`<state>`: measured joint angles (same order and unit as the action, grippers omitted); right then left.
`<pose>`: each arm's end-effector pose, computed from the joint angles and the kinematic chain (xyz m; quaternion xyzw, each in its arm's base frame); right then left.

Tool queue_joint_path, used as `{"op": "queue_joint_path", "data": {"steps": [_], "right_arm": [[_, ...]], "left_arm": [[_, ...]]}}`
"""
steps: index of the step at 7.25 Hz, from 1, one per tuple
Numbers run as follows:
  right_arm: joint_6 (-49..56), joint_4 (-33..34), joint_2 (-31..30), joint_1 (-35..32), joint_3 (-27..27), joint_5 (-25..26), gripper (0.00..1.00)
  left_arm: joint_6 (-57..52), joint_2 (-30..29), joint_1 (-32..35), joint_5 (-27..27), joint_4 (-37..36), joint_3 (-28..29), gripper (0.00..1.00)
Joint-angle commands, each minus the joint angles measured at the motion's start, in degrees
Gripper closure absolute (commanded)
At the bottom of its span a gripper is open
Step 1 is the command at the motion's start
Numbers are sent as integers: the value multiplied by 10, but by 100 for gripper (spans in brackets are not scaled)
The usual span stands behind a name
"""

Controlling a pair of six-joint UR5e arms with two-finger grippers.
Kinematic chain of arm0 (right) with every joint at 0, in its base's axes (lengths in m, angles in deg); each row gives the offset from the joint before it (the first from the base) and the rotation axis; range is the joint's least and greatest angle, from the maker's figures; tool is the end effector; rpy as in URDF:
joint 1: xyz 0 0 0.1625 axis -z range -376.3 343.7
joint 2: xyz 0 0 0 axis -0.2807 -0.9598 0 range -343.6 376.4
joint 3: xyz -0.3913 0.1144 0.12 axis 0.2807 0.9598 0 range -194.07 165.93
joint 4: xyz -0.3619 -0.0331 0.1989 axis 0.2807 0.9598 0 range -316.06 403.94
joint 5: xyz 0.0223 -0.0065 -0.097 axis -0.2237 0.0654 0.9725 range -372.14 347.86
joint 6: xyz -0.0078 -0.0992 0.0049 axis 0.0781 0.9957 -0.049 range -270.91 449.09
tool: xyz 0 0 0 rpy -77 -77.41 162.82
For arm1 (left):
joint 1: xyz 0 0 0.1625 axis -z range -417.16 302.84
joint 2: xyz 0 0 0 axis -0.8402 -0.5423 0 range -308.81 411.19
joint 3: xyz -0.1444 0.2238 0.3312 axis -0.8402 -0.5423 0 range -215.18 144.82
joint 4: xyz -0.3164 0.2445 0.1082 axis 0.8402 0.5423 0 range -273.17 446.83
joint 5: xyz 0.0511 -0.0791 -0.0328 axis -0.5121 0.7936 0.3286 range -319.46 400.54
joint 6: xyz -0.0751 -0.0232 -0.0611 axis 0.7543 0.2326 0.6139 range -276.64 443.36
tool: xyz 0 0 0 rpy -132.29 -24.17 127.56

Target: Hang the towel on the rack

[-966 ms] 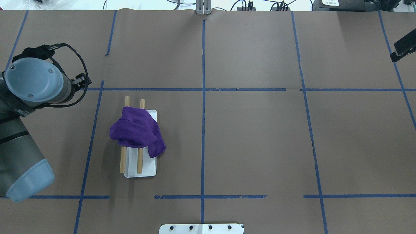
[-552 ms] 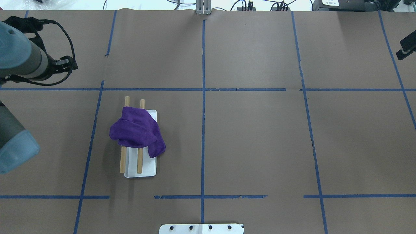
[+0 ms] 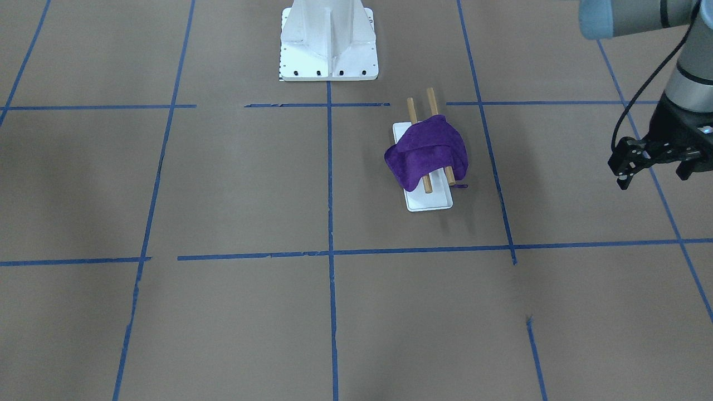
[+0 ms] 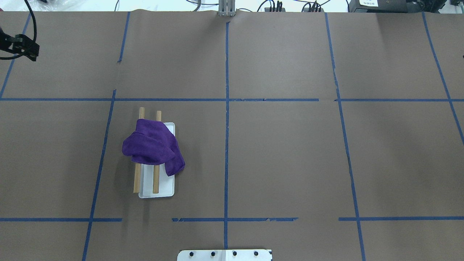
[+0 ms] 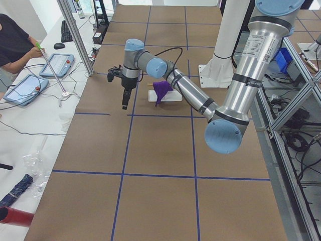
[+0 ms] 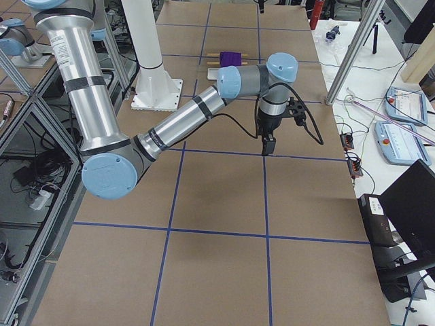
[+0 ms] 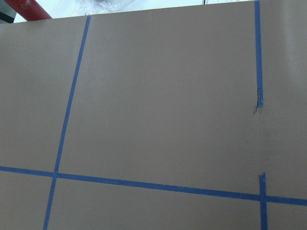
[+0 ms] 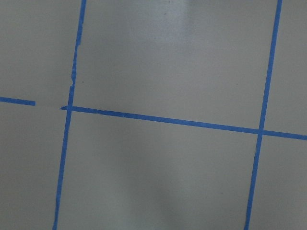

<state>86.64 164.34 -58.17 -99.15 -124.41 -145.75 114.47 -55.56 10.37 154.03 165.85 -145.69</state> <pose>-0.0028 -0.5412 0.4054 0.0124 -0.3734 -0.0554 0.9259 0.1294 -0.5574 0.3696 0.1094 0.2773 -0.0258 0.9542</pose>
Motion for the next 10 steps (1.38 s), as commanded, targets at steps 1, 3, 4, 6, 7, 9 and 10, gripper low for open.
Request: {"op": "queue_joint_path", "data": {"steps": [1,3,4,6,7,9,10], "right_arm": [[71,-30,-22,-40,58,-26,0],[110,-150,-69,-80,158,-85,0],[112,-200,-74,-82,181,-80,0],[98,-206,-78,-80,201,-27,0],[97,-209,-79,-80,223,-29,0],[96,-232,-79,-80,237,-29,0],[81,-252,-81,-79,237,-28,0]], "left_arm": [[-127,6,58,61,1,55,0],[-237,60,113,102,60,114,0],[-279,92,137,135,118,152,0],[-369,114,191,154,149,230,0],[-380,114,204,153,143,239,0],[-381,141,226,154,144,253,0],[-379,145,227,164,141,250,0]]}}
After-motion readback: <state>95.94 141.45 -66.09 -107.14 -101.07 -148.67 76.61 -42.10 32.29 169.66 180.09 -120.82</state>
